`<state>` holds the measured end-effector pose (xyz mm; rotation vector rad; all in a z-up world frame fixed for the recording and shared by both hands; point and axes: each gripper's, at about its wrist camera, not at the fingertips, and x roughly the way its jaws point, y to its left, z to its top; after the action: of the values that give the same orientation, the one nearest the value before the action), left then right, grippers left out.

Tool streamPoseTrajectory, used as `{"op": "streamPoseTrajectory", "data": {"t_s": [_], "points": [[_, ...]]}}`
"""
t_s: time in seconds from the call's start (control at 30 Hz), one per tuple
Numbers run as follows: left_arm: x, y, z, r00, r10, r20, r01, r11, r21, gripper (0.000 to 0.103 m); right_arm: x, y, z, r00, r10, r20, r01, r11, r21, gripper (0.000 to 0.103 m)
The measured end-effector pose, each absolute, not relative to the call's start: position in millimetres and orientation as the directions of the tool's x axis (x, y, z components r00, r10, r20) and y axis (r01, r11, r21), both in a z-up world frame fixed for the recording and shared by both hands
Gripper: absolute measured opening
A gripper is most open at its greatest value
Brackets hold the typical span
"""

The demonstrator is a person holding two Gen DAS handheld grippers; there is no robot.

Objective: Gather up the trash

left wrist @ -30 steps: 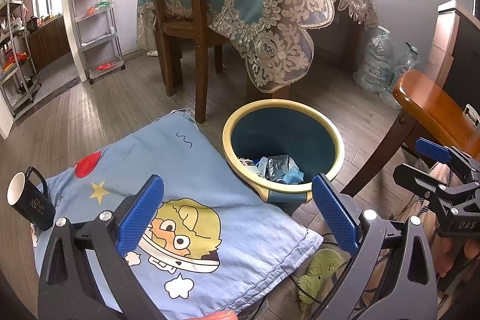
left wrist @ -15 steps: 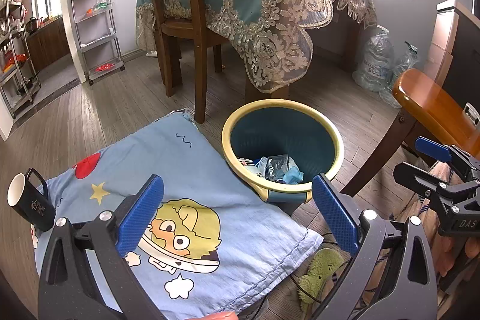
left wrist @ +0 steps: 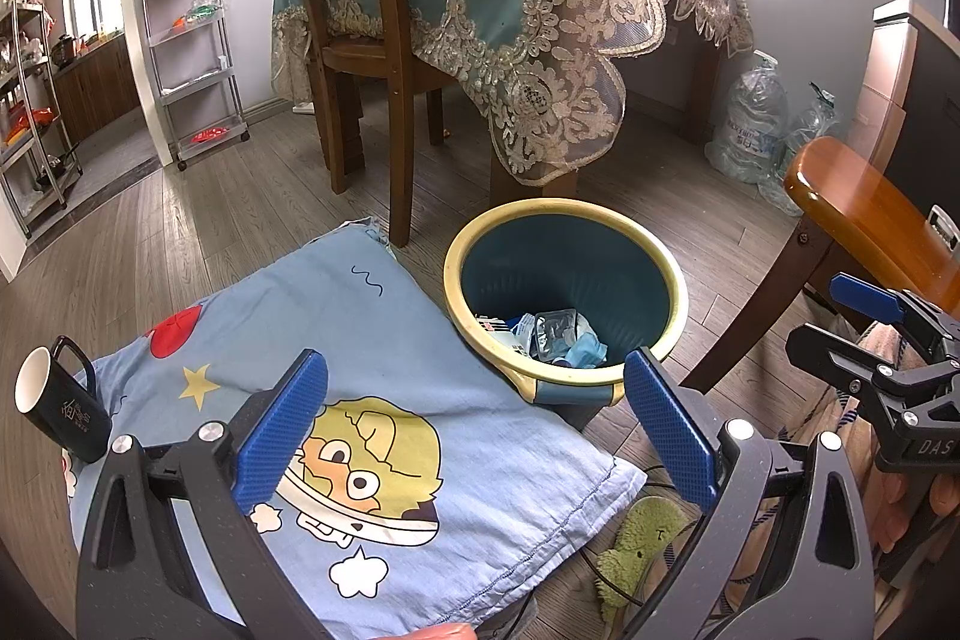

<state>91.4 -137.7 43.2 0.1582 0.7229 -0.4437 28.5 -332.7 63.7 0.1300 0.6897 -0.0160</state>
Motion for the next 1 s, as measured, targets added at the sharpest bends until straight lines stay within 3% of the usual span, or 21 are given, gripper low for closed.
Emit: {"op": "streamPoseTrajectory", "data": {"t_s": [1.0], "points": [[89.5, -138.9, 43.1, 0.655, -0.347, -0.671, 0.456, 0.890, -0.014, 0.097, 28.5, -332.7, 63.7, 0.771, 0.029, -0.636, 0.057, 0.992, 0.114, 0.098]]}}
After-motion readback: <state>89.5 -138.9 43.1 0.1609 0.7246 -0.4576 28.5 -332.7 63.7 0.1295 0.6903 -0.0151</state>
